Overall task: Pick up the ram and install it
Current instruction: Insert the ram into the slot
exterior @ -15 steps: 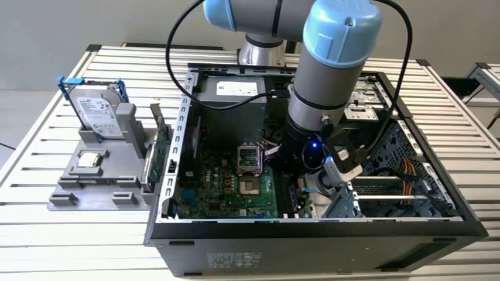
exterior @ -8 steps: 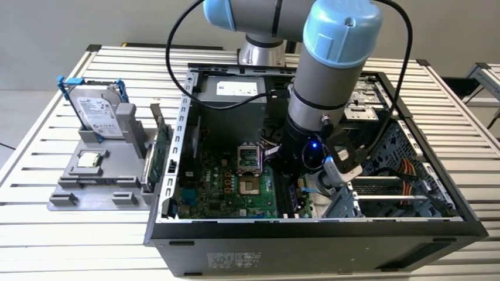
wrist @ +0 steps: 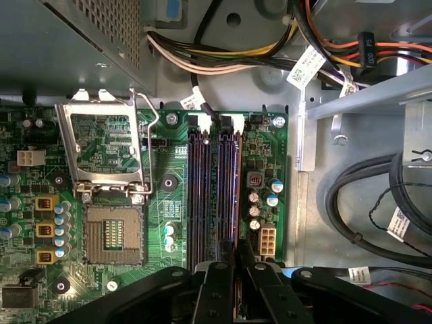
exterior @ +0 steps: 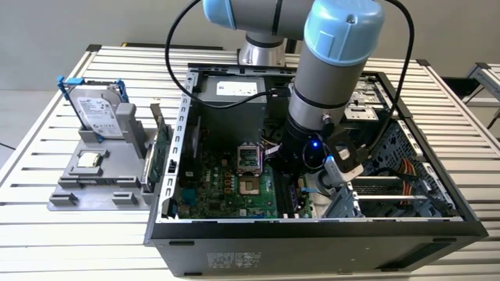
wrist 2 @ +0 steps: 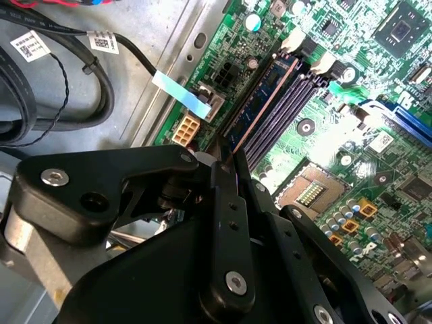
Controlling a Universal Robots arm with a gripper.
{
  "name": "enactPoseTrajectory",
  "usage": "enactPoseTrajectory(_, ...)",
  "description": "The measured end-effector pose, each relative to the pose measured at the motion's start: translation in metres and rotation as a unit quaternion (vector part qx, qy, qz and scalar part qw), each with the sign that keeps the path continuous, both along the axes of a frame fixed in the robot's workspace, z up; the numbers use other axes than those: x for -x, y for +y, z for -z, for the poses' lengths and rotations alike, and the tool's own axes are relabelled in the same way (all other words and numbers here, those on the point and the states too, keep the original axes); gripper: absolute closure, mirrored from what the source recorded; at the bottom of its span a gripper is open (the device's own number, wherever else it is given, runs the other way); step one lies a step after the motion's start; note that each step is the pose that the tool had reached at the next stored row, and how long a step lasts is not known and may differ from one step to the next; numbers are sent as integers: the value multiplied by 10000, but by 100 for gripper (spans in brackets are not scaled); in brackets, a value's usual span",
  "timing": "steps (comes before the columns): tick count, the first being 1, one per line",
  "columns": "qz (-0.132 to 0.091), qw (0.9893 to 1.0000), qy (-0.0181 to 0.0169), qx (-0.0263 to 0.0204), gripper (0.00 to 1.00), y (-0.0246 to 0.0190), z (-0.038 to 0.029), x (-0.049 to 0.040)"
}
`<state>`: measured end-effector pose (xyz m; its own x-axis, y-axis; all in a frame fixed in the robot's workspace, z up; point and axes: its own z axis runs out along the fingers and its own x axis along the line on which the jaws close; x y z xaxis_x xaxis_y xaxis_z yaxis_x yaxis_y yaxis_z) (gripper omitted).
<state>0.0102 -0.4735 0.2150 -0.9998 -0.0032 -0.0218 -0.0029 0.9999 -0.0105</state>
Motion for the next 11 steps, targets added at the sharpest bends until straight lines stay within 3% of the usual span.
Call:
enactPoseTrajectory(8,0,10000,1,3,100,-2,-2,0)
enactPoseTrajectory(9,0,10000,1,3,0,-2,-3,1)
enactPoseTrajectory(11,0,10000,0,2,0,-2,-2,1)
